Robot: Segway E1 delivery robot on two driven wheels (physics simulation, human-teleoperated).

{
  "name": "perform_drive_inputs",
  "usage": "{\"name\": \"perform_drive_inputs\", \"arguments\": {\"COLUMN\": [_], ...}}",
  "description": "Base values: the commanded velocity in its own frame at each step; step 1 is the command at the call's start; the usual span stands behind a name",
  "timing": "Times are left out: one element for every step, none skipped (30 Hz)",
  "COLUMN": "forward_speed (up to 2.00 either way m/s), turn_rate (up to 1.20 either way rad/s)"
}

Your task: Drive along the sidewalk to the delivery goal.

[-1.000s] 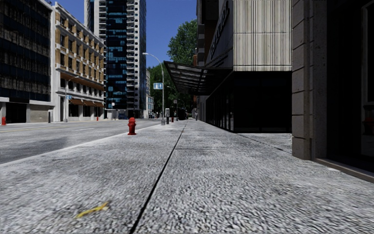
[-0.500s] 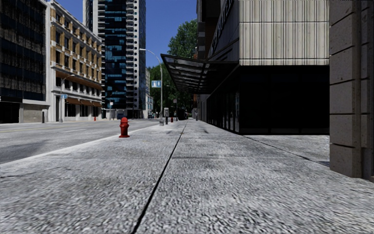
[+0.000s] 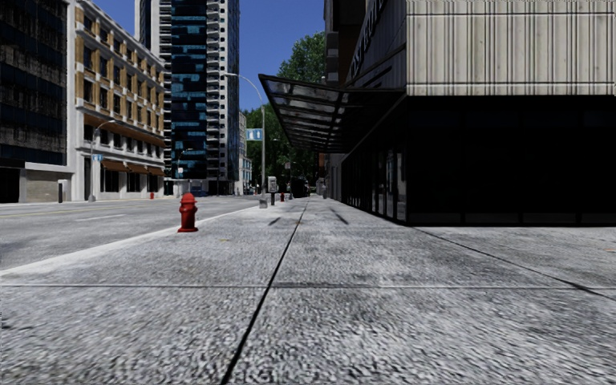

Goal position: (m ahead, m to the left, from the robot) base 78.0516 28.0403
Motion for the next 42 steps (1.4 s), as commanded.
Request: {"name": "perform_drive_inputs", "arguments": {"forward_speed": [2.00, 2.00, 2.00, 2.00, 2.00, 2.00, 2.00, 2.00, 2.00, 2.00, 2.00, 2.00, 2.00, 2.00, 2.00, 2.00, 2.00, 2.00, 2.00, 2.00, 2.00, 2.00, 2.00, 2.00, 2.00, 2.00, 2.00, 2.00, 2.00, 2.00, 2.00, 2.00, 2.00, 2.00, 2.00, 2.00, 2.00, 2.00, 2.00, 2.00, 2.00, 2.00], "turn_rate": [0.00, 0.00, 0.00, 0.00, 0.00, 0.00, 0.00, 0.00, 0.00, 0.00, 0.00, 0.00, 0.00, 0.00, 0.00, 0.00, 0.00, 0.00, 0.00, 0.00, 0.00, 0.00, 0.00, 0.00, 0.00, 0.00, 0.00, 0.00, 0.00, 0.00, 0.00, 0.00, 0.00, 0.00, 0.00, 0.00, 0.00, 0.00, 0.00, 0.00, 0.00, 0.00]}}
